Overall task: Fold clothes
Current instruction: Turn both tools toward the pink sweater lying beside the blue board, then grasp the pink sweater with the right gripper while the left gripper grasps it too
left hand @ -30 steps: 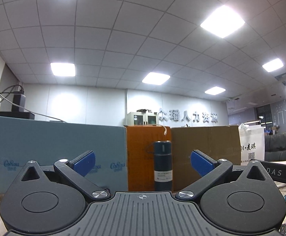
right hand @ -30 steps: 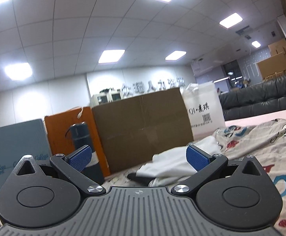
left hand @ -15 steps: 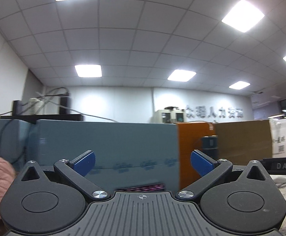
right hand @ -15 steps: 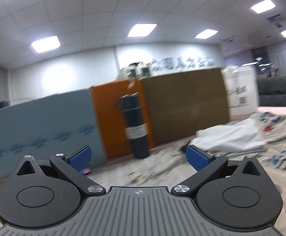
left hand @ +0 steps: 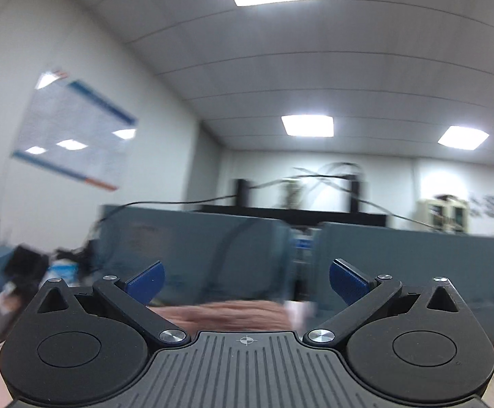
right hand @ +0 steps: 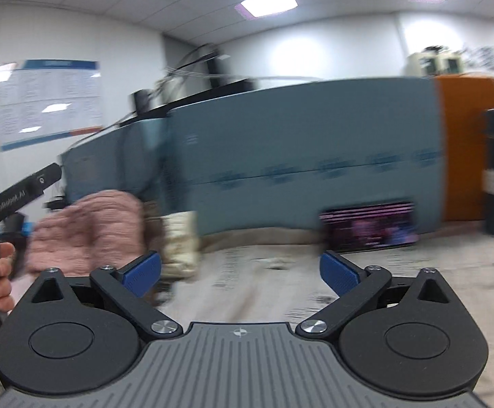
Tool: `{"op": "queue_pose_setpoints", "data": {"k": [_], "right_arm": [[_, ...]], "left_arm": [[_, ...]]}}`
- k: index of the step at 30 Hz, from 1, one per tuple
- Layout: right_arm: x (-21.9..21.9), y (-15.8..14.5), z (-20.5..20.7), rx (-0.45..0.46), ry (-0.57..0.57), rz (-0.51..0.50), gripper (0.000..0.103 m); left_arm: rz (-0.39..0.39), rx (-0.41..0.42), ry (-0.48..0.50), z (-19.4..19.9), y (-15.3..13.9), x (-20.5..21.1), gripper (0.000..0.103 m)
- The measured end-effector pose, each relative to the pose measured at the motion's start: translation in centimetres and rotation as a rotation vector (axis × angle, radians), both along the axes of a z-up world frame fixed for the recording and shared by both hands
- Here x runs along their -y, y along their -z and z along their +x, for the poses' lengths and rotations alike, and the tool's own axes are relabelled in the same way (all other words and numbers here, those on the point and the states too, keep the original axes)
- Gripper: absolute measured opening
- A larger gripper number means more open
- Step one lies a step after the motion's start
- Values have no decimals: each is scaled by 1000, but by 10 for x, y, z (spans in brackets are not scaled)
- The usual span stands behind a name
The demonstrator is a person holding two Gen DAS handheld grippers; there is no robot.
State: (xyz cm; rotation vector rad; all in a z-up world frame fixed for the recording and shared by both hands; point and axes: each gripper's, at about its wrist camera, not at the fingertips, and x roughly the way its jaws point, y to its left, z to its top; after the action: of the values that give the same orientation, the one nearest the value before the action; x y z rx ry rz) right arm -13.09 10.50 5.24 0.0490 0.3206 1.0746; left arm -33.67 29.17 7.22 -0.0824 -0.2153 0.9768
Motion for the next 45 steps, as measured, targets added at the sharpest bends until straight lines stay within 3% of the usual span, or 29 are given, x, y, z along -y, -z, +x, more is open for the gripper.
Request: {"op": "queue_pose_setpoints", "data": {"k": [4,9,12,16,18,20,22,25,28,32,38,42,45], "right_arm": [[-36,-4,5,-103,-148,37,100],[-89,-2,5,-203,-257,48,100],[-121,2,0,-189,-278,42,100],[-165,9,-4,-160,-292,25,100],[-185,12,-5,-157,-293,11,100],[-202,16,-4,-162,-271,-9,91],[-211,21,-3,-189,-253,-29,67],[-215,24,-4,-207,-249,-30,52],[-213,24,-7,-212,-258,-15,40],[-199,14,-7,-241,-312,44,34],[-143,-10,-3,-267,-393,147,33],[-81,-26,11,-245,-381,165,33],[-30,-30,32,-255,-348,142,33]], "left_arm": [[-161,69,-28,-31,8,-53,103],[-432,170,77,-42,49,-101,102],[-484,118,85,-38,59,-105,101],[-504,52,90,-28,67,-105,89],[-502,10,76,-21,70,-107,77],[-484,-20,66,-16,72,-106,68],[-459,-38,63,-14,71,-103,54],[-421,-47,72,-13,70,-98,37],[-373,-36,94,-14,69,-92,29],[-292,-4,149,-17,66,-82,26],[-79,81,416,-22,58,-52,26],[-64,86,609,-10,44,-24,26],[-97,48,718,11,35,5,26]]}}
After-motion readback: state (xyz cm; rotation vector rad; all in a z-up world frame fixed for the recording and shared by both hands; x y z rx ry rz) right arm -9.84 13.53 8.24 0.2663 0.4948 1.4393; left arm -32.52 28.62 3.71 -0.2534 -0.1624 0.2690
